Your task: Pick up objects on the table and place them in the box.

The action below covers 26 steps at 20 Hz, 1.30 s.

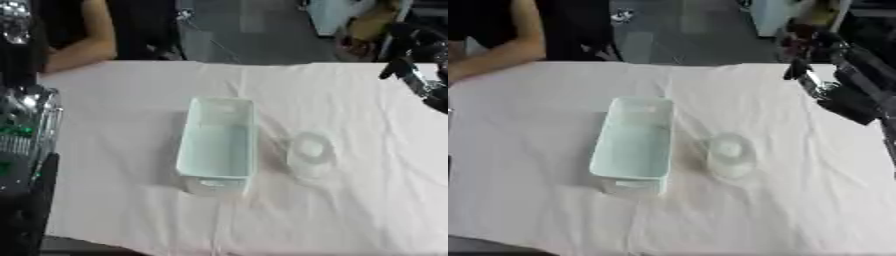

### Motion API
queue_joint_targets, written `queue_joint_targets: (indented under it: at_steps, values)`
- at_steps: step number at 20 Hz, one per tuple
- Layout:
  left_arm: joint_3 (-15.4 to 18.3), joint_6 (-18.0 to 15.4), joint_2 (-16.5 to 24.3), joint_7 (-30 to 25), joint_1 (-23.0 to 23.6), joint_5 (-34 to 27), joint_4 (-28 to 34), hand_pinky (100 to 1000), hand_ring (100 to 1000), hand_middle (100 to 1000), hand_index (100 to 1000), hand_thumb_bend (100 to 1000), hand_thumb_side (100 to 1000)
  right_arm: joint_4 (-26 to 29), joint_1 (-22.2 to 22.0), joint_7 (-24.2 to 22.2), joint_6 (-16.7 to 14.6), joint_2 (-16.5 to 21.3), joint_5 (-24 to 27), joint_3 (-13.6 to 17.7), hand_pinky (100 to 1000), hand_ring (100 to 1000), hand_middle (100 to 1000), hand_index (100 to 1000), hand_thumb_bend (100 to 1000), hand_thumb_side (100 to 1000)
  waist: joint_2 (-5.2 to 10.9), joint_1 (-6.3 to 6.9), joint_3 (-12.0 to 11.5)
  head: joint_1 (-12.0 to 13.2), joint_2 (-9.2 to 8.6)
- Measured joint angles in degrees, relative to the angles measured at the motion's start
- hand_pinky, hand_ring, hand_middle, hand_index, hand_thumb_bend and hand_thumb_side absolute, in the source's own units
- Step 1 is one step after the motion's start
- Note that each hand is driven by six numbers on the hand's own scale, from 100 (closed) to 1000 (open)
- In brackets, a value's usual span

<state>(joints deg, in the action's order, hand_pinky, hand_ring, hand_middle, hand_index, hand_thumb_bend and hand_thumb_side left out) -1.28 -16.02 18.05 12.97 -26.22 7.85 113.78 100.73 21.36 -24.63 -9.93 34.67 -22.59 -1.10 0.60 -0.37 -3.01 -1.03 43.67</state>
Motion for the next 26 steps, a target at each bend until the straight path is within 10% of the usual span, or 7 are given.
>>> queue_joint_targets:
  at_steps: [26]
  values:
    - [-0.19, 0.19, -0.02, -0.5, 0.0, -0.36, 0.0, 523, 593, 670, 773, 100, 778, -19.62, 8.13, -9.44, -9.52, -3.52, -0.95, -11.44, 1000, 1000, 1000, 631, 100, 1000, 0.01, 0.02, -1.11, -0.58, -0.01]
